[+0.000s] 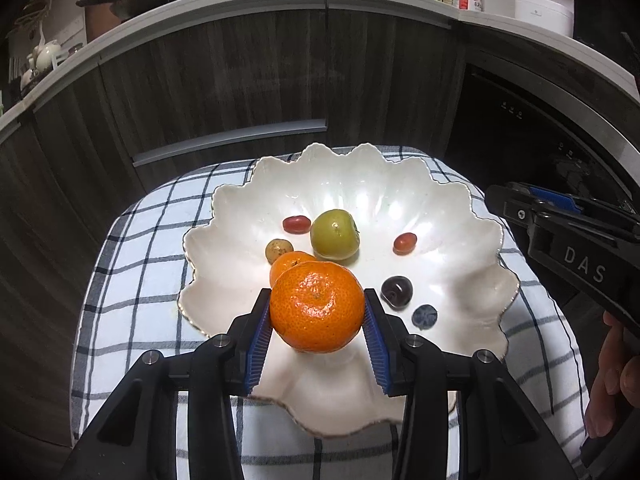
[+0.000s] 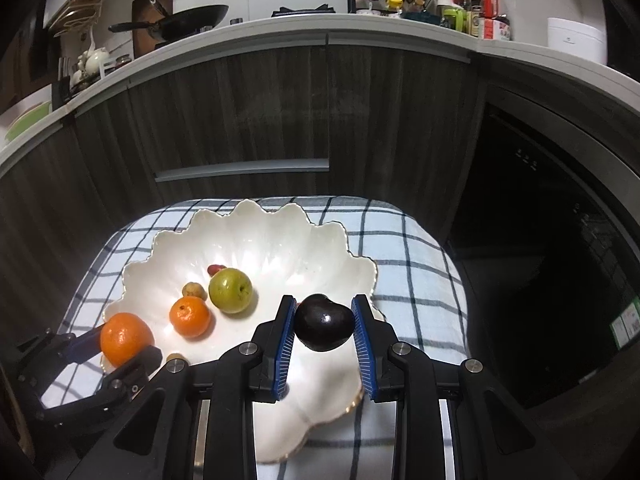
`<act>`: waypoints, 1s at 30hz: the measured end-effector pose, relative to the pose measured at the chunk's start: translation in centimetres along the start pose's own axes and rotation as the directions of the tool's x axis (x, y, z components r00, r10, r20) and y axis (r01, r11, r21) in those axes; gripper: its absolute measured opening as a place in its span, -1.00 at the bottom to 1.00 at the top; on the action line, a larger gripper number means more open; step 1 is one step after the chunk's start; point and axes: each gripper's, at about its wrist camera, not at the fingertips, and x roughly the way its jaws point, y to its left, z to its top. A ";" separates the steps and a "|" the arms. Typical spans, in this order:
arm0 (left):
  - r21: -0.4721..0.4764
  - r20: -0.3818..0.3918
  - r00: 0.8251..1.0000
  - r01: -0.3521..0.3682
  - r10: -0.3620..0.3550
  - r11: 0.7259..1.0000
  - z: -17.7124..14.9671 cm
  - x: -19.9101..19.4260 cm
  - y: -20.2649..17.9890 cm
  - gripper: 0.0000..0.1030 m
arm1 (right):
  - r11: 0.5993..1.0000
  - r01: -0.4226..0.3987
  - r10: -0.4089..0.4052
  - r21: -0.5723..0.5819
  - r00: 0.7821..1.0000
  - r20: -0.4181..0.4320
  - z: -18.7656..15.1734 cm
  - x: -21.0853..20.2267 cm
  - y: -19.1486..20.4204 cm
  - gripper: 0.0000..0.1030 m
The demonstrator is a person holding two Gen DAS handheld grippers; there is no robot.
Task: Organize fruits
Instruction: 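Lift the cherry and mandarin and carry both over the white bowl, then open both grippers to drop the cherry and mandarin into the bowl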
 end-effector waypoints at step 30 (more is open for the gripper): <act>0.000 -0.032 0.999 -0.010 0.010 1.000 0.2 2.2 0.5 0.40 | 1.000 0.004 -0.006 -0.027 0.998 -0.070 -0.4 3.9 0.6 -0.02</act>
